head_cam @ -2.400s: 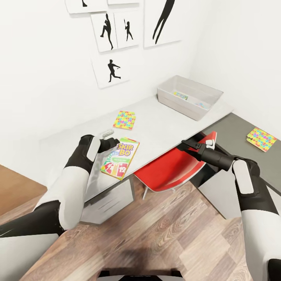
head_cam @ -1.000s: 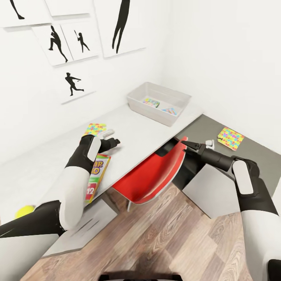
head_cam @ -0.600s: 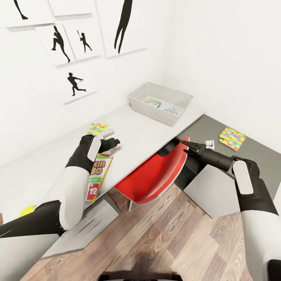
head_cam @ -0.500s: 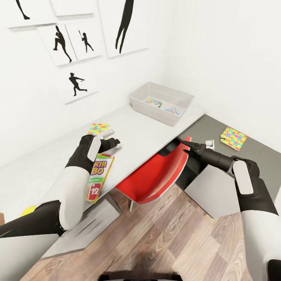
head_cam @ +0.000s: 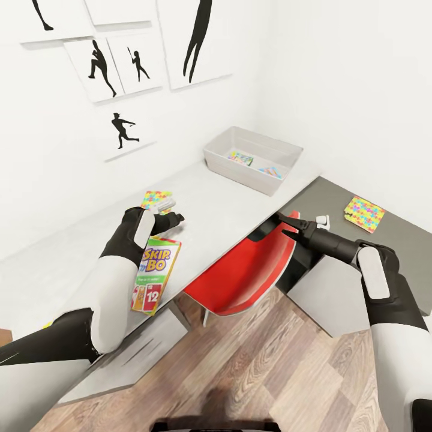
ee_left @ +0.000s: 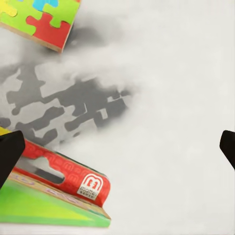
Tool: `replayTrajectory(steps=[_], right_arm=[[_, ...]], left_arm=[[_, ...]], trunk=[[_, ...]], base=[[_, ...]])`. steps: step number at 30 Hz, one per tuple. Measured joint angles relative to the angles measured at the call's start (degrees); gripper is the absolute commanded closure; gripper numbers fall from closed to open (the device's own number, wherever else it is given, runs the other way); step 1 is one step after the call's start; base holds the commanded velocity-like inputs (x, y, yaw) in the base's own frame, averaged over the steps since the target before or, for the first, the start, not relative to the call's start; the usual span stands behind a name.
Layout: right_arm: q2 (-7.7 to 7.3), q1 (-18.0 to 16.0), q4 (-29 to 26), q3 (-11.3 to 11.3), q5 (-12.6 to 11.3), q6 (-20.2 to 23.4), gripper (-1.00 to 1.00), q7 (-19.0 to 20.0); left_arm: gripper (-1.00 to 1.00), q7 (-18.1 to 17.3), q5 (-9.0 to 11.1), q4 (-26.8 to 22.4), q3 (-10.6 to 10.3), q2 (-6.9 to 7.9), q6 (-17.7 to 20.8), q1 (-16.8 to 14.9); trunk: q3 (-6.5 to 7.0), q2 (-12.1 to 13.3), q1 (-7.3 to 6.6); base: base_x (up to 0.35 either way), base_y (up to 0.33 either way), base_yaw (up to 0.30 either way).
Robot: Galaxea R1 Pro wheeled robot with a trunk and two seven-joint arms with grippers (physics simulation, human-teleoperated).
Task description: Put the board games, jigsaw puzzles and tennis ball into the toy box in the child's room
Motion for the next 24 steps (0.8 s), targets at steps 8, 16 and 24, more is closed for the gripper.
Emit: replayTrajectory(steps=[8, 16, 24], right_arm=[[0.03, 0.05, 0.05, 0.0, 0.06, 0.0, -1.0, 0.0], [0.05, 0.17, 0.06, 0.03, 0.08, 0.0, -1.0, 0.0], [0.06, 0.18, 0.06, 0.08, 0.01, 0.0, -1.0, 0.0]], left_arm=[[-1.0, -0.05, 0.0, 0.0, -0.11, 0.11, 0.0, 0.0], [-1.0, -0.04, -0.07, 0.0, -0.29, 0.23, -0.01, 0.0], [-1.0, 0.0, -0.09, 0.0, -0.32, 0.25, -0.01, 0.0]], trunk=[[0.0, 0.0, 0.0], [0.0, 0.01, 0.01], [0.0, 0.0, 0.01]], base=[[0.067, 0.084, 0.0], [-0.022, 0.025, 0.0], [-0.109, 0.07, 0.0]])
